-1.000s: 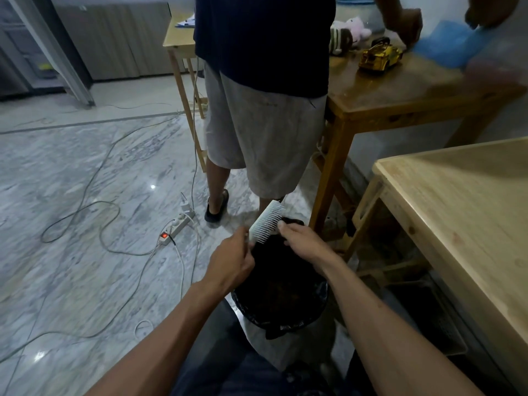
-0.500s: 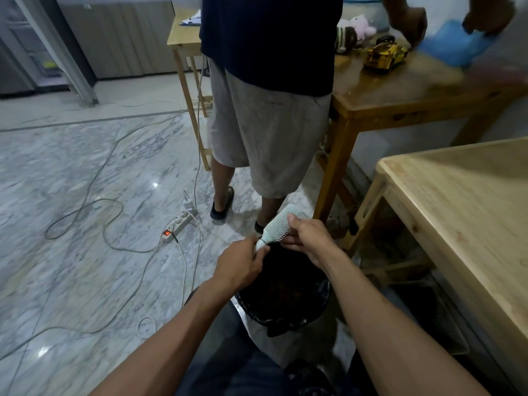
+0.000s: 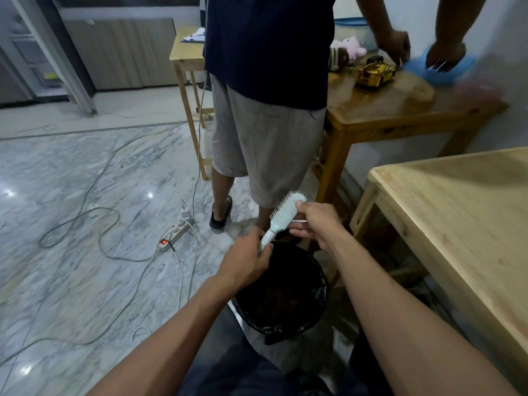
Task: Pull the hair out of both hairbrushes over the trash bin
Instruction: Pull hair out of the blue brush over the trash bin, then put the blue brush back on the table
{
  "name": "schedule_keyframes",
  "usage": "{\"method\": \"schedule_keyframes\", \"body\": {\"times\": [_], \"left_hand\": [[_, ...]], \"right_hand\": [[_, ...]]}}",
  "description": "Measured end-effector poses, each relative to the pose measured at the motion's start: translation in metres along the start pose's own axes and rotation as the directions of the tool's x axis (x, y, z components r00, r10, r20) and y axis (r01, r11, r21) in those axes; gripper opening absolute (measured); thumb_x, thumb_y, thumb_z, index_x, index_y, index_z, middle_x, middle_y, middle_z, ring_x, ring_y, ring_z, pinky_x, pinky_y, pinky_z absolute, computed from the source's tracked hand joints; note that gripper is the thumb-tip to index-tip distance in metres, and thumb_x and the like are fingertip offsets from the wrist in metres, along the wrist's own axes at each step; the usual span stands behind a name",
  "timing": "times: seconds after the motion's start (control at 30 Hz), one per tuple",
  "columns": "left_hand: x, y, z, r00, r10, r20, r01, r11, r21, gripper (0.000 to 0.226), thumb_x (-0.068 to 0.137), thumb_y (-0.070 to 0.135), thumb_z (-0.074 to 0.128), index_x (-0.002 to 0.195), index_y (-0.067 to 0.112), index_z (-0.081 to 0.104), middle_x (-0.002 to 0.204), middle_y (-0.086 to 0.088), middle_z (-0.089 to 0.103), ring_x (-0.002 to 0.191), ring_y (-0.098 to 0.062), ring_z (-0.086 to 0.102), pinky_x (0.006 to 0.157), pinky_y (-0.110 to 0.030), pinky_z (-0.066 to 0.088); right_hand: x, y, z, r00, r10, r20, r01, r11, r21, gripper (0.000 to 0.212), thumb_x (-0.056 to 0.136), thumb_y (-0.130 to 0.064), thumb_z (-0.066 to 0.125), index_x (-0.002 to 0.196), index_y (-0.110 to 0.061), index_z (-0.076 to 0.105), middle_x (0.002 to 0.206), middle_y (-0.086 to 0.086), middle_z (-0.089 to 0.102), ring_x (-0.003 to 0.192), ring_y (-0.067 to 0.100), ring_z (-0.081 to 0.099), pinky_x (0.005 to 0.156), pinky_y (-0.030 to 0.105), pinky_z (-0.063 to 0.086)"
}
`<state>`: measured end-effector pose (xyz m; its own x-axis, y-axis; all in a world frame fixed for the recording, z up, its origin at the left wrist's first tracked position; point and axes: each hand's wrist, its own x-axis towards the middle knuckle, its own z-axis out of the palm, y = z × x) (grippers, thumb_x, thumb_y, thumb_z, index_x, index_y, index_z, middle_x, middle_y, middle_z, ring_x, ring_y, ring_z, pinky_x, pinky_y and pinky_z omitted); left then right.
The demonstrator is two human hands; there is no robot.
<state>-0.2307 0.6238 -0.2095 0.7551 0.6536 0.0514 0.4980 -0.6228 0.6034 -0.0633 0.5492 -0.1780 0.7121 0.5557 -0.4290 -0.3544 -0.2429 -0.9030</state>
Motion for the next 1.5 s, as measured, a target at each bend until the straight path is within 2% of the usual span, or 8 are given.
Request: {"method": "schedule_keyframes", "body": {"times": [0.13, 0.27, 0.47, 0.7, 0.83, 1.0, 1.17, 1.5], "left_hand": [[0.002, 0.012, -0.013, 0.999, 0.049, -0.015, -0.049, 0.999, -0.019, 0.022, 0.095, 0.034, 0.056, 0.108, 0.016, 0.057, 0.089, -0.005, 0.068, 0.075, -0.021, 0.060, 0.064, -0.038, 0.046], [0.006, 0.034, -0.030, 0.991, 0.120, -0.056, -0.124, 0.991, -0.058, 0.024, 0.094, 0.035, 0.057, 0.108, 0.015, 0.061, 0.090, -0.005, 0.072, 0.076, -0.023, 0.066, 0.068, -0.045, 0.054], [0.018, 0.090, -0.048, 0.960, 0.253, -0.116, -0.264, 0.960, -0.094, 0.022, 0.093, 0.035, 0.060, 0.103, 0.015, 0.061, 0.084, -0.004, 0.070, 0.072, -0.023, 0.064, 0.061, -0.037, 0.049], [0.023, 0.187, -0.041, 0.879, 0.469, -0.080, -0.476, 0.865, -0.158, 0.022, 0.095, 0.031, 0.060, 0.110, 0.015, 0.062, 0.094, -0.001, 0.068, 0.075, -0.017, 0.063, 0.059, -0.028, 0.048], [0.016, 0.244, -0.022, 0.847, 0.531, -0.020, -0.528, 0.837, -0.145, 0.032, 0.092, 0.031, 0.060, 0.120, 0.014, 0.062, 0.100, -0.002, 0.067, 0.082, -0.019, 0.063, 0.069, -0.038, 0.056], [-0.001, 0.305, 0.011, 0.776, 0.629, 0.036, -0.615, 0.769, -0.173, 0.019, 0.087, 0.024, 0.058, 0.101, 0.011, 0.062, 0.085, -0.002, 0.057, 0.073, -0.022, 0.052, 0.060, -0.033, 0.034], [-0.021, 0.358, 0.050, 0.691, 0.713, 0.118, -0.682, 0.697, -0.221, 0.013, 0.088, 0.022, 0.055, 0.091, 0.009, 0.055, 0.083, -0.003, 0.045, 0.067, -0.022, 0.044, 0.061, -0.032, 0.031], [-0.056, 0.440, 0.126, 0.570, 0.788, 0.233, -0.758, 0.614, -0.221, 0.037, 0.094, 0.028, 0.058, 0.127, 0.012, 0.058, 0.114, -0.009, 0.062, 0.096, -0.031, 0.060, 0.067, -0.035, 0.040]], "right_hand": [[-0.014, -0.021, -0.005, 1.000, -0.028, -0.008, 0.028, 1.000, -0.007, 0.018, 0.104, -0.018, 0.057, 0.093, -0.007, 0.065, 0.086, 0.012, 0.074, 0.089, 0.032, 0.078, 0.068, 0.035, 0.065], [-0.026, -0.049, -0.013, 0.997, -0.069, -0.034, 0.069, 0.998, -0.017, 0.016, 0.099, -0.020, 0.065, 0.101, -0.004, 0.068, 0.094, 0.015, 0.075, 0.073, 0.025, 0.077, 0.053, 0.029, 0.064], [-0.049, -0.100, -0.047, 0.979, -0.184, -0.085, 0.183, 0.983, -0.021, 0.016, 0.093, -0.016, 0.073, 0.103, -0.005, 0.068, 0.093, 0.013, 0.076, 0.069, 0.021, 0.074, 0.061, 0.031, 0.064], [-0.091, -0.148, -0.135, 0.914, -0.285, -0.288, 0.286, 0.957, -0.039, 0.024, 0.093, -0.014, 0.071, 0.112, 0.001, 0.066, 0.094, 0.014, 0.073, 0.062, 0.021, 0.073, 0.062, 0.034, 0.065], [-0.120, -0.155, -0.192, 0.853, -0.313, -0.417, 0.319, 0.946, -0.059, 0.025, 0.093, -0.012, 0.070, 0.113, 0.003, 0.067, 0.092, 0.014, 0.070, 0.058, 0.020, 0.070, 0.051, 0.028, 0.059], [-0.163, -0.149, -0.259, 0.770, -0.306, -0.560, 0.342, 0.939, -0.042, 0.023, 0.094, -0.008, 0.067, 0.113, 0.004, 0.066, 0.100, 0.016, 0.066, 0.061, 0.024, 0.068, 0.054, 0.028, 0.062], [-0.196, -0.136, -0.327, 0.687, -0.267, -0.676, 0.347, 0.938, -0.019, 0.017, 0.094, -0.006, 0.063, 0.107, 0.004, 0.065, 0.109, 0.020, 0.066, 0.066, 0.026, 0.070, 0.058, 0.029, 0.063], [-0.226, -0.101, -0.447, 0.553, -0.092, -0.828, 0.238, 0.970, 0.051, 0.017, 0.091, -0.004, 0.061, 0.106, 0.004, 0.061, 0.100, 0.020, 0.066, 0.068, 0.030, 0.068, 0.053, 0.031, 0.062]]}}
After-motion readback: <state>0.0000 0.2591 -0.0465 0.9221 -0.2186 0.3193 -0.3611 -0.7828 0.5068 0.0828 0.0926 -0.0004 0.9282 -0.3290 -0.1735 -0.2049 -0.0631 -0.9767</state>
